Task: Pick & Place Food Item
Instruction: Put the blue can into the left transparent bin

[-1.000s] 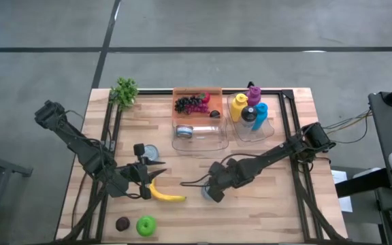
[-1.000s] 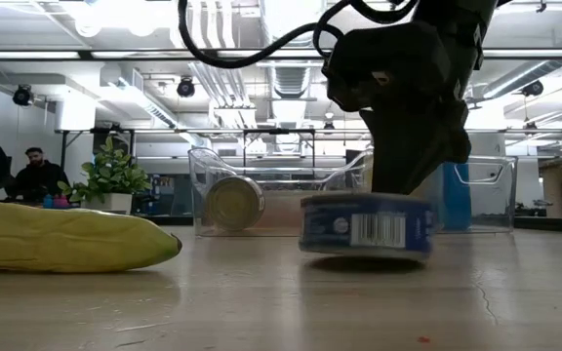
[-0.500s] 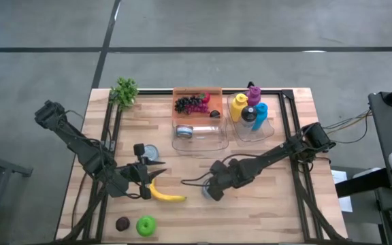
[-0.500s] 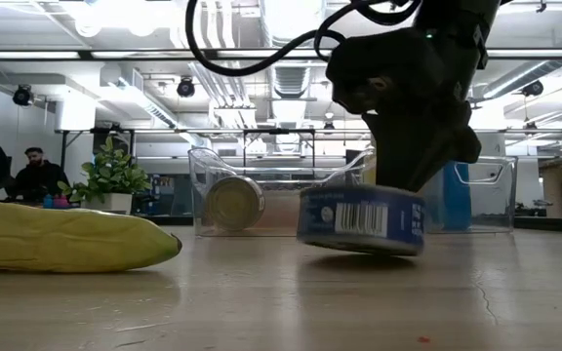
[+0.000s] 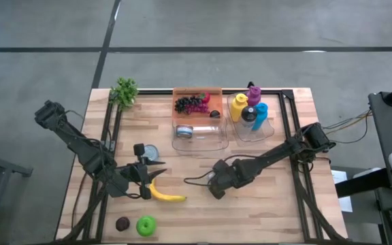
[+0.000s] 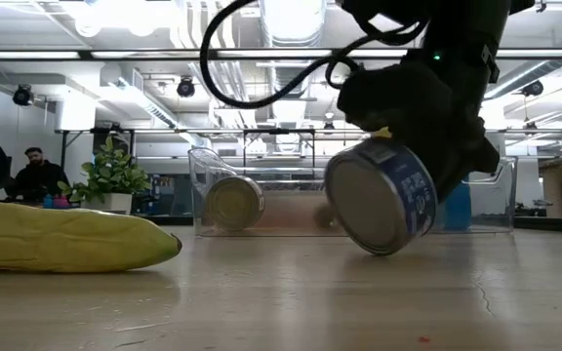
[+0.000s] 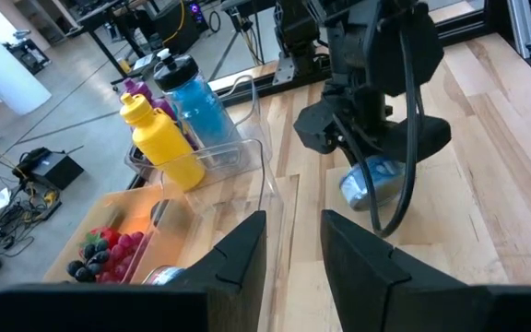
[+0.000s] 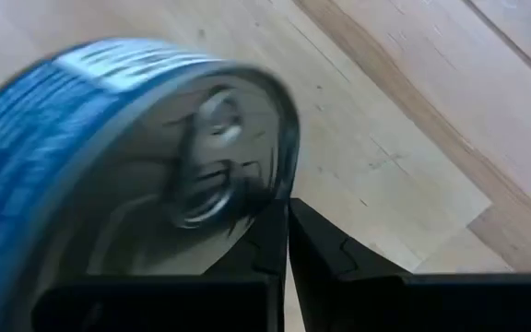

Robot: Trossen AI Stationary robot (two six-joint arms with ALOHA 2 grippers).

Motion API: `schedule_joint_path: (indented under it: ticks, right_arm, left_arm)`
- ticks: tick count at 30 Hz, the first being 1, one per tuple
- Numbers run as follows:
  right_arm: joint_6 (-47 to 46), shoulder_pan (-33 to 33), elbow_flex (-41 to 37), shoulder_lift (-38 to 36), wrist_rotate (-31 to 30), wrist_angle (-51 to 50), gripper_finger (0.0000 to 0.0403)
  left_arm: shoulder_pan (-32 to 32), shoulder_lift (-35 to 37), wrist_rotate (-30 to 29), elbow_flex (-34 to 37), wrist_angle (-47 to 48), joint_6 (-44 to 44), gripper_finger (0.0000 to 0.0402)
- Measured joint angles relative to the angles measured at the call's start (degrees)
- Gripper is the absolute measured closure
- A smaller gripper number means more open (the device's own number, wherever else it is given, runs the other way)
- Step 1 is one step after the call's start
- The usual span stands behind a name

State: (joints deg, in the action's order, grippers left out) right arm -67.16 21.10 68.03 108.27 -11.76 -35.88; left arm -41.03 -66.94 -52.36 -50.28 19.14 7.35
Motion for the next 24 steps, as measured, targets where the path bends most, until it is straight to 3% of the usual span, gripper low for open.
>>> schedule_joint_path:
  ticks: [24]
  right_arm:
    - [-1.8, 0.0, -2.0, -1.3, -0.3, -1.3, 0.0394]
  left_arm:
    - [0.0, 0.0, -0.1, 0.0, 0.0, 0.0, 0.0295]
